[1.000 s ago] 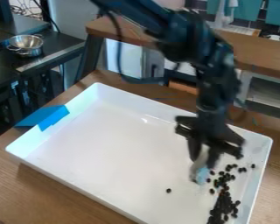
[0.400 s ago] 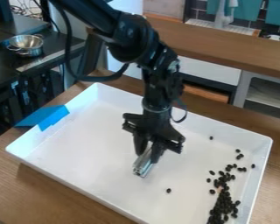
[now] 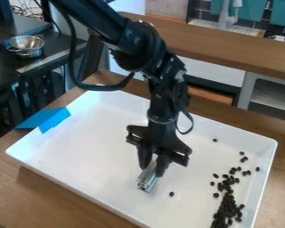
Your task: Sweep into pile
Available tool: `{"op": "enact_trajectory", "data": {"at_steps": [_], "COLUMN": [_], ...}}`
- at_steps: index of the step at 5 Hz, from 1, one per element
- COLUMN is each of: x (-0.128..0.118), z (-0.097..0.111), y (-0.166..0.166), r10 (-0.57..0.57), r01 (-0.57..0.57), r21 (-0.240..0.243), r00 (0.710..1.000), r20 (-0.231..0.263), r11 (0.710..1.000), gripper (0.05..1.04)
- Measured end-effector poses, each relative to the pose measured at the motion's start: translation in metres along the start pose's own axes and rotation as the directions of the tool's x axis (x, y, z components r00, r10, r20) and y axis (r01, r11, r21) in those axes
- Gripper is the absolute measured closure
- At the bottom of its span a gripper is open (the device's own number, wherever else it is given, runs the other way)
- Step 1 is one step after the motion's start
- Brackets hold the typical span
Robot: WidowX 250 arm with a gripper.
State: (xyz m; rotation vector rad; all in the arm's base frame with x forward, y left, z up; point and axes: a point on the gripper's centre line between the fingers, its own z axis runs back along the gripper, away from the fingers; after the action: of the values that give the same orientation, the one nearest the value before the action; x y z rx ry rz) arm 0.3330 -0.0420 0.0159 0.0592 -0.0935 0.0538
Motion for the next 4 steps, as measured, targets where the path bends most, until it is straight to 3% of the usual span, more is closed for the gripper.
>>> {"op": "enact_trajectory", "data": {"at_steps": [1,3,4], "x": [-0.001,0.01,0.014], "z": [-0.009,-0.015,-0.015], "y": [-0.015,-0.037,-0.046], "r10": [0.002,0.006,0.043], "r01": [-0.002,-0.007,-0.043], "r21": [0.011,0.033,0.018], "r00": [1.0,0.999,0.999], "r20": [-0.013,0.033,0.011], "r11": [1.0,0.999,0.999], "gripper": [0.745,0.745,0.745]}}
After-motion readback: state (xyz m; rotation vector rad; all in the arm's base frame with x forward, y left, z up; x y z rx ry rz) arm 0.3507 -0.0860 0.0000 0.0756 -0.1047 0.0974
